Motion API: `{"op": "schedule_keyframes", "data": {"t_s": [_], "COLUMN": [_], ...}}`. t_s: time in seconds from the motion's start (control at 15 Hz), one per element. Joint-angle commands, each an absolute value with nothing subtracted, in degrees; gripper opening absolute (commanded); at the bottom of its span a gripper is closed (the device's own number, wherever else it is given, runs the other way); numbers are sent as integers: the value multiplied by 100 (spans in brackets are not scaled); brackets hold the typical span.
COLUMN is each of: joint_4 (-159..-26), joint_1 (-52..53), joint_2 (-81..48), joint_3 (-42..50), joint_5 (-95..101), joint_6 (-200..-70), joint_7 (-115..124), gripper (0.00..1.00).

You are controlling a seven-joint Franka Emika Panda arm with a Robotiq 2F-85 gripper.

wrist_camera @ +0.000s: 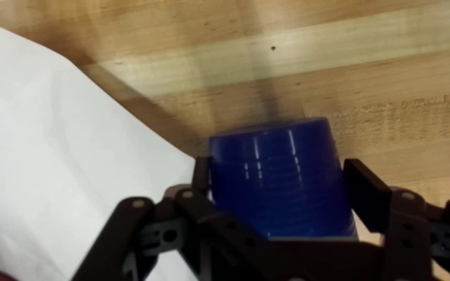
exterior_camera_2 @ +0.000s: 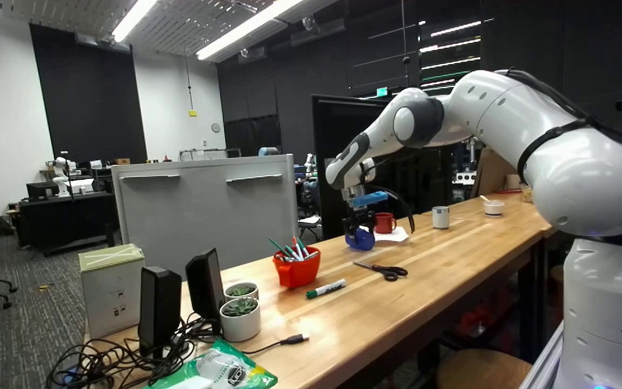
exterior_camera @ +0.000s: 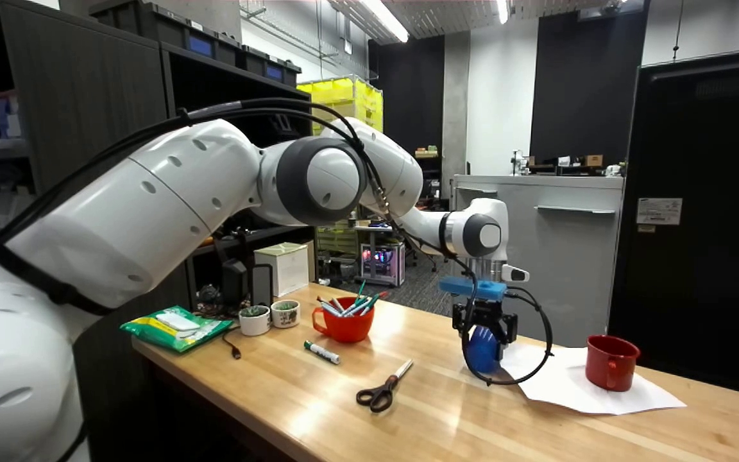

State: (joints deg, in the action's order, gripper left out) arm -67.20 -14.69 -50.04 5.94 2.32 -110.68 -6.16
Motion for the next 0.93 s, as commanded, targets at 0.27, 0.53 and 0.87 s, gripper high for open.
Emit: {"op": "schedule_keyframes", "data": {"t_s": [0.27,0.53,0.87], "joint_4": [-7151,-7698,-8444], "joint_1": [-1484,-1419,-1394], "joint_2": [-4650,-4321,-3841], "joint_3": [529,575,625], "joint_5": [208,280,310], "joint_6": [-11361,-11920,-12617], "joint_7": [-963,-1000,-975], "gripper": [53,53,53]}}
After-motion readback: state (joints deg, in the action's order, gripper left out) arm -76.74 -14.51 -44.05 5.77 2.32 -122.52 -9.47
